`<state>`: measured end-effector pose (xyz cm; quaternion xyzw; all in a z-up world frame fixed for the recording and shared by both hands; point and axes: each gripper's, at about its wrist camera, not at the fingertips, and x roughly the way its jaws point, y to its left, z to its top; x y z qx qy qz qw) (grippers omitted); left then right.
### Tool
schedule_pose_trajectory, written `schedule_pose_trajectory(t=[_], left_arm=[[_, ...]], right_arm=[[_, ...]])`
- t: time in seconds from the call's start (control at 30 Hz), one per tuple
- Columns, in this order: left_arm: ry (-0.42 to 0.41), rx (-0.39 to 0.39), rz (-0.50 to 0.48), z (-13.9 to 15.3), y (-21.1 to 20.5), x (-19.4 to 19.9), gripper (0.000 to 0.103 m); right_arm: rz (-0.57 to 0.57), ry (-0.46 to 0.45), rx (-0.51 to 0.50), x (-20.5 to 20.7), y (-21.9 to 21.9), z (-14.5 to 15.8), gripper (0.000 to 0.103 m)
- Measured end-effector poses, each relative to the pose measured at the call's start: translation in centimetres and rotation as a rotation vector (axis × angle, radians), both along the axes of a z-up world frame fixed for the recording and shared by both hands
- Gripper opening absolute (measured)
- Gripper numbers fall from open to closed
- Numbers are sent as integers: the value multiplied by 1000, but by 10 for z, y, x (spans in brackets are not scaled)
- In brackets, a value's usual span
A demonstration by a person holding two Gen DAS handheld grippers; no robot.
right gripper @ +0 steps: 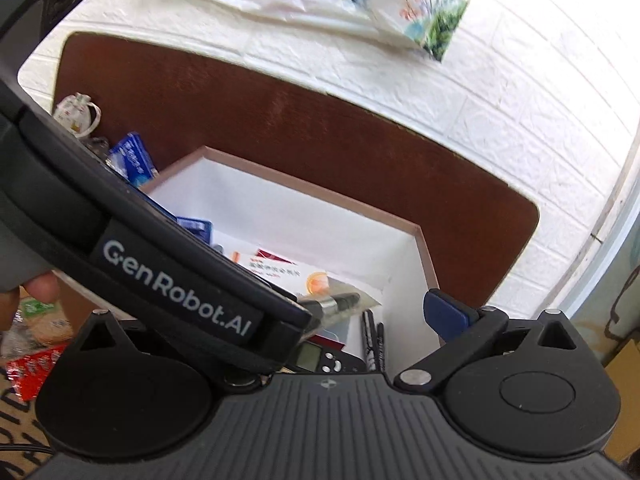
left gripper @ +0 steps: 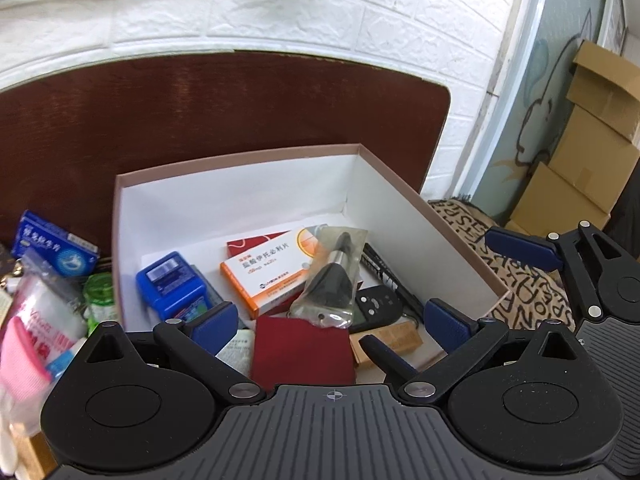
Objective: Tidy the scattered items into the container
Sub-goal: 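Move both grippers back toward the remaining items on the table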
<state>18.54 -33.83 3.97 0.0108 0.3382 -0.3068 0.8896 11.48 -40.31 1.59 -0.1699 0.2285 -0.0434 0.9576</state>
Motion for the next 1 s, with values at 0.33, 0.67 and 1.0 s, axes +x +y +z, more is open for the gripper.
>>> schedule_pose_trajectory(t=[0.33, 0.67, 1.0], left_arm=[[-34, -12, 77, 9, 42, -44, 103], [-72, 53, 189, -8, 93, -98, 103], [1, 103, 305, -41, 147, -122, 103]], right_arm=[[76, -98, -7, -38, 47, 11, 103], [150, -80, 114, -77, 95, -4, 103], [187, 40, 246, -86, 143, -35, 103]])
